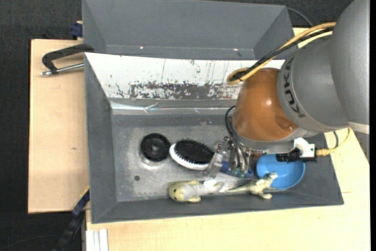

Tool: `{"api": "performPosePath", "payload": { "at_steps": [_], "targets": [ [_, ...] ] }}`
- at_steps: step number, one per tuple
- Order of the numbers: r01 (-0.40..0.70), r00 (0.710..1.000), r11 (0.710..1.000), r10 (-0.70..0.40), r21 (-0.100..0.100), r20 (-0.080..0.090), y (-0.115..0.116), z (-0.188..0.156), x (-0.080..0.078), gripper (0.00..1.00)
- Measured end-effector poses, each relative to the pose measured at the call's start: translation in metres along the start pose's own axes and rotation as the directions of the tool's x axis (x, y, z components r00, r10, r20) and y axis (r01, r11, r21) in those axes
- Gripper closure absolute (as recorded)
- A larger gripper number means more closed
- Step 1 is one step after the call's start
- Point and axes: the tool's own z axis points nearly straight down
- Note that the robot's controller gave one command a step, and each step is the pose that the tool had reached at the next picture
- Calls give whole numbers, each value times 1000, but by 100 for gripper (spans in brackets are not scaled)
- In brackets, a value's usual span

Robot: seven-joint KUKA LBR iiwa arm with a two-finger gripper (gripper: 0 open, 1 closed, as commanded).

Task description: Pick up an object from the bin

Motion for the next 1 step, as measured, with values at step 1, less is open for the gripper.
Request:
{"api": "performPosePath", "payload": {
  "at_steps": [1],
  "targets": [
    [4, 1000, 1000, -4, -3, 11, -13, -106, -9, 100]
  ]
}}
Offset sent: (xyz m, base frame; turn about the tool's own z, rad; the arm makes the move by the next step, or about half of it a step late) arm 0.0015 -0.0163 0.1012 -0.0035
